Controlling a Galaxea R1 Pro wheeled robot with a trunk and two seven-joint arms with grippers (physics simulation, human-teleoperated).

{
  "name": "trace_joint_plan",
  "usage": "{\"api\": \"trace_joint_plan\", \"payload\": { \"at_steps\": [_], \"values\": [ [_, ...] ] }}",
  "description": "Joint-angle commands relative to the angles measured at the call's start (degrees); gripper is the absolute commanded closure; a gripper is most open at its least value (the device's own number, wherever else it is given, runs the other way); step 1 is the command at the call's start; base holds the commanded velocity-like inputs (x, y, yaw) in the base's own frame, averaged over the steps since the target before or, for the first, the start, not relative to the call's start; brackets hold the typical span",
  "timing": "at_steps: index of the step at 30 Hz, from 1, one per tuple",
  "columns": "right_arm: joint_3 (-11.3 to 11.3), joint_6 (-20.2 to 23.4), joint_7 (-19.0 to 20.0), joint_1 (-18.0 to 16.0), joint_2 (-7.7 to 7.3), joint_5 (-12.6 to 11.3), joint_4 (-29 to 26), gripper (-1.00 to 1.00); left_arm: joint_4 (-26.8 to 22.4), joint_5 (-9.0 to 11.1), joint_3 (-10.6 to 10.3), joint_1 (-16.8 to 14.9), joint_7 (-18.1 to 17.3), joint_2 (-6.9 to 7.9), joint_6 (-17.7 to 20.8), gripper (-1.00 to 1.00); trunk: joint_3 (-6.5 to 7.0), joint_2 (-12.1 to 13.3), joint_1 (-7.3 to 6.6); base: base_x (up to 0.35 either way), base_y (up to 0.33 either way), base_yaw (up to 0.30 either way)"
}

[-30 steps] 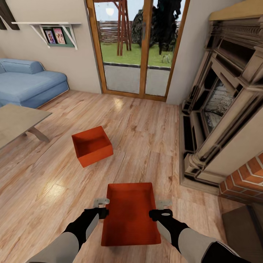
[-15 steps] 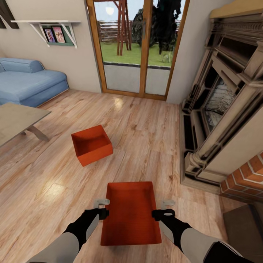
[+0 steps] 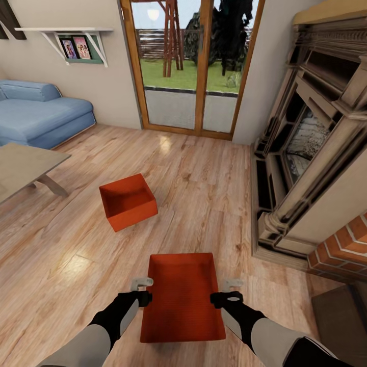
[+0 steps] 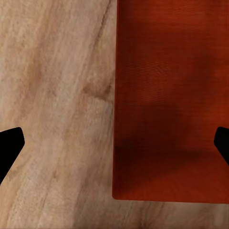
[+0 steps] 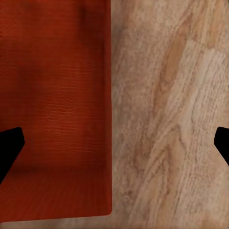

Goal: Move the two storage containers from the living room to the garage. In the garage, place one container on the floor and stack the other container on top of it (either order is fine).

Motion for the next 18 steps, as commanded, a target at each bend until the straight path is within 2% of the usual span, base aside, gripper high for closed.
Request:
{"api": "trace_joint_plan", "payload": {
  "at_steps": [1,4,14,18],
  "values": [
    [0.5,0.3,-0.4,0.0,0.19,-0.3,-0.1,-1.0,-0.1,0.4,-0.1,0.0,0.3,0.0,0.3,-1.0,-0.04,0.0,-0.01,0.0,0.0,0.0],
    [0.6,0.3,-0.4,0.0,0.87,-0.3,-0.1,-1.0,-0.1,0.4,-0.1,0.0,0.3,0.0,0.3,-1.0,-0.04,0.0,-0.01,0.0,0.0,0.0],
    [0.6,0.3,-0.4,0.0,1.09,-0.3,-0.1,-1.0,-0.1,0.4,-0.1,0.0,0.3,-0.05,0.3,-1.0,-0.04,0.0,-0.01,0.0,0.0,0.0],
    [0.6,0.3,-0.4,0.0,1.04,-0.3,-0.1,-1.0,0.0,0.5,-0.2,0.0,0.3,-0.09,0.3,-1.0,-0.76,-1.6,0.87,0.0,0.0,0.0]
  ]
}}
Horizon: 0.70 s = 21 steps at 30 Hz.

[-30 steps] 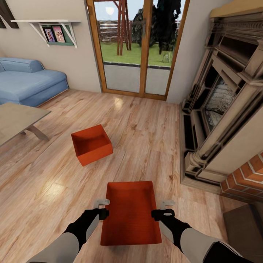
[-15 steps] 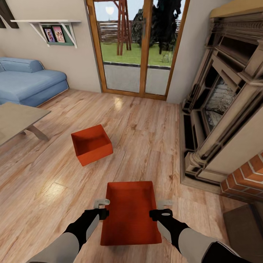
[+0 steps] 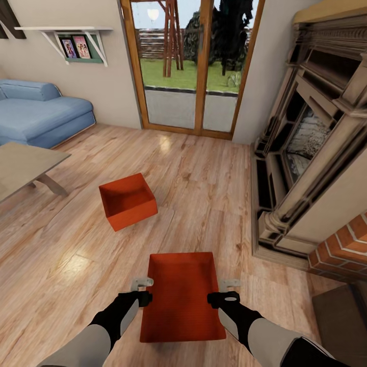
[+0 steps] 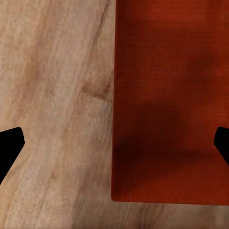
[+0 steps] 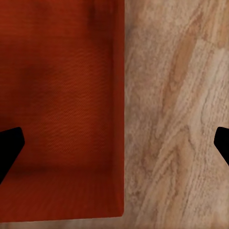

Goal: Move the two storage containers from the living room to the garage. In the garage, place one container on the floor and stack the other container on top of it (either order is fine).

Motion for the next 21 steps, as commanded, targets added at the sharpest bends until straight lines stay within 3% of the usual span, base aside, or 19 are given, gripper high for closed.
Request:
{"api": "trace_joint_plan", "payload": {
  "at_steps": [1,9,21],
  "values": [
    [0.5,0.3,-0.4,0.0,-0.02,-0.3,-0.1,-1.0,-0.1,0.4,-0.1,0.0,0.3,0.0,0.3,-1.0,-0.22,-0.4,0.22,0.0,0.0,0.0],
    [0.4,0.3,-0.4,0.0,-0.1,-0.3,-0.1,-1.0,-0.1,0.4,-0.2,0.0,0.3,-0.01,0.3,-1.0,-0.22,-0.4,0.22,0.0,0.0,0.0],
    [0.4,0.3,-0.4,0.0,-0.11,-0.3,-0.1,-1.0,-0.1,0.5,-0.2,0.0,0.3,-0.01,0.3,-1.0,-2.38,-5.2,2.86,0.0,0.0,0.0]
  ]
}}
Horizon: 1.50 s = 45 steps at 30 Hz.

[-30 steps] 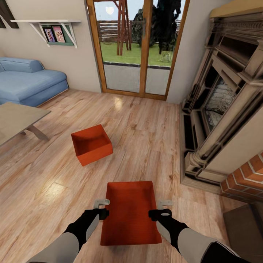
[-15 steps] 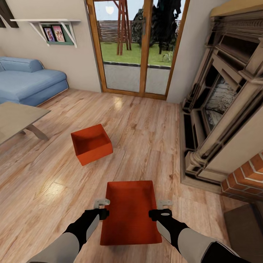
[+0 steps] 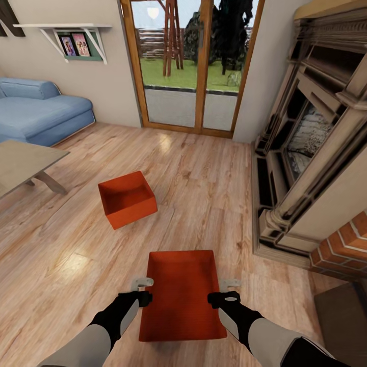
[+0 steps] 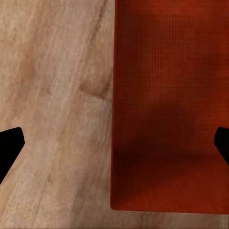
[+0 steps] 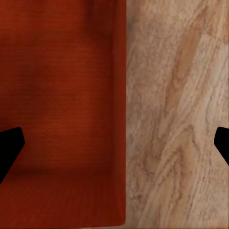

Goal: Move the two storage containers from the living room to the garage. In the garage, place one container on the floor and stack the other container on top of it (either order is fine).

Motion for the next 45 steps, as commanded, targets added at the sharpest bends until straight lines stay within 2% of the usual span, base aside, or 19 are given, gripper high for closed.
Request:
{"api": "trace_joint_plan", "payload": {
  "at_steps": [1,14,16,17,18,22,35,45],
  "values": [
    [0.5,0.3,-0.4,0.0,-0.02,-0.3,-0.1,-1.0,-0.1,0.4,-0.1,0.0,0.3,0.0,0.3,-1.0,-0.22,-0.4,0.22,0.0,0.0,0.0],
    [0.5,0.8,-0.3,0.0,-0.42,-0.3,-0.1,-1.0,-0.1,0.5,0.0,0.0,0.3,0.0,0.7,-1.0,-2.56,-5.6,3.07,0.0,0.0,0.0],
    [0.5,2.1,-0.3,0.0,-0.59,-0.3,-0.2,-1.0,-0.1,0.5,0.1,0.0,0.3,0.0,0.9,-1.0,-2.92,-6.4,3.51,0.0,0.0,0.0],
    [0.5,5.2,-0.3,0.0,-0.68,-0.2,-0.6,-1.0,-0.1,0.5,0.1,0.0,0.2,0.0,1.0,-1.0,-3.1,-6.8,3.73,0.0,0.0,0.0],
    [0.5,6.5,-0.3,-0.1,-0.7,-0.2,-0.9,-1.0,-0.1,0.5,0.2,0.0,0.2,0.0,1.0,-1.0,-3.28,-7.3,3.95,0.0,0.0,0.0],
    [0.5,7.5,-0.3,-0.1,-0.77,-0.2,-1.3,-1.0,-0.1,0.5,0.1,0.0,0.2,0.0,1.0,-1.0,-3.99,-8.9,4.83,0.0,0.0,0.0],
    [0.4,5.6,-0.3,0.0,-0.65,-0.3,-1.4,-1.0,-0.1,0.6,0.0,0.0,0.2,-0.01,0.9,-1.0,-6.33,-14.1,7.69,0.0,0.0,0.0],
    [0.4,4.2,-0.3,0.0,-0.35,-0.4,-1.4,-1.0,-0.1,0.5,0.0,0.0,0.1,0.0,0.9,-1.0,-6.33,-14.1,7.69,0.0,0.0,0.0]
  ]
}}
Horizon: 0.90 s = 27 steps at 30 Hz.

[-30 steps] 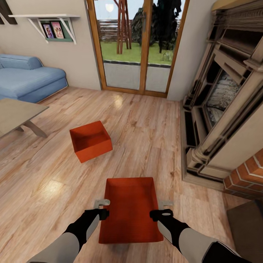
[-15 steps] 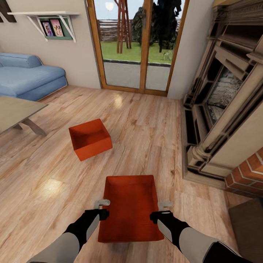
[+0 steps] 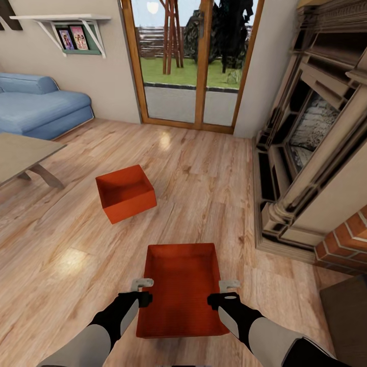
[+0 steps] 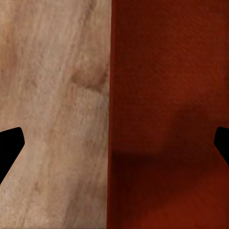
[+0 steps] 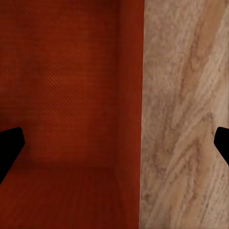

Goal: Move the two storage containers from the living room to the garage. In the garage, place one container on the floor and stack the other container on top of it (either order is fine).

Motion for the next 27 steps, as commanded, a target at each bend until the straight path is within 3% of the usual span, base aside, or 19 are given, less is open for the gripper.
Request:
{"api": "trace_joint_plan", "payload": {
  "at_steps": [1,27],
  "values": [
    [0.5,0.4,-0.4,0.0,-0.03,-0.3,-0.1,-1.0,-0.1,0.4,-0.1,0.0,0.3,0.0,0.3,-1.0,-0.04,0.0,-0.01,0.0,0.0,0.0],
    [0.6,-1.0,-0.4,0.0,-0.17,-0.3,0.5,-1.0,0.9,0.7,0.0,0.0,0.1,-0.01,0.3,-1.0,-0.04,0.0,-0.01,0.0,0.0,0.0]
  ]
}}
